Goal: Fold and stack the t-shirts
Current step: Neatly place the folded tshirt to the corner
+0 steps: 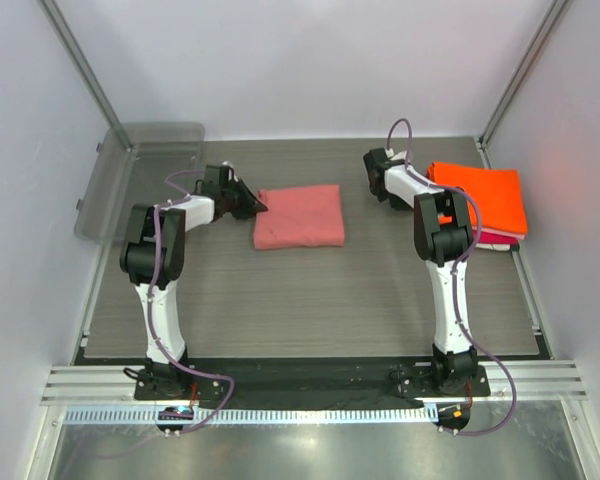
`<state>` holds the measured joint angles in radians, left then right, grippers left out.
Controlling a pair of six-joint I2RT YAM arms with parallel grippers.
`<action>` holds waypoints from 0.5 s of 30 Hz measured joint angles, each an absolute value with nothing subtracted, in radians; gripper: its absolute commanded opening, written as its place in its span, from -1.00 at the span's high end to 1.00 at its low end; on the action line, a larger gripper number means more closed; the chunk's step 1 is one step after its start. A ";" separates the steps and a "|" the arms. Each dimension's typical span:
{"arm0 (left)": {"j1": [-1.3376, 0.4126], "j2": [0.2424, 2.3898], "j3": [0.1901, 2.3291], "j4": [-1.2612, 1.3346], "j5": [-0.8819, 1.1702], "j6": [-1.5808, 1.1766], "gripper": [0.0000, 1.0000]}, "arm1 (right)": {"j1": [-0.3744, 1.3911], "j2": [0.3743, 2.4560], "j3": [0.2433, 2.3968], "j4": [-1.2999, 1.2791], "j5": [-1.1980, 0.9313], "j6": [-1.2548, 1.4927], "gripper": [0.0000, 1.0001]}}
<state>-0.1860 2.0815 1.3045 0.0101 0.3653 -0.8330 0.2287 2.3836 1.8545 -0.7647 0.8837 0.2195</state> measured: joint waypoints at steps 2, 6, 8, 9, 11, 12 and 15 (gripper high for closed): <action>-0.174 2.081 1.301 0.010 0.370 -0.831 0.95 | 0.252 2.369 1.840 -0.763 0.860 0.220 0.98; -0.152 2.074 1.285 0.012 0.386 -0.830 0.95 | 0.334 2.319 1.790 -0.788 0.789 0.225 0.98; -0.148 2.067 1.277 0.012 0.389 -0.830 0.92 | 0.381 2.294 1.775 -0.795 0.728 0.236 0.94; -0.147 2.065 1.273 0.012 0.389 -0.829 0.91 | 0.397 2.281 1.771 -0.794 0.697 0.242 0.52; -0.146 2.057 1.265 0.010 0.389 -0.828 0.81 | 0.421 2.256 1.767 -0.786 0.638 0.268 0.07; -0.146 2.055 1.264 0.007 0.389 -0.826 0.78 | 0.430 2.248 1.767 -0.781 0.620 0.270 -0.07; -0.144 2.053 1.264 0.001 0.388 -0.823 0.36 | 0.443 2.206 1.767 -0.754 0.535 0.285 -0.23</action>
<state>-0.1444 2.0533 1.2636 0.0010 0.3882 -0.8230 0.4431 2.2063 1.7668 -0.7540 0.5354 0.2848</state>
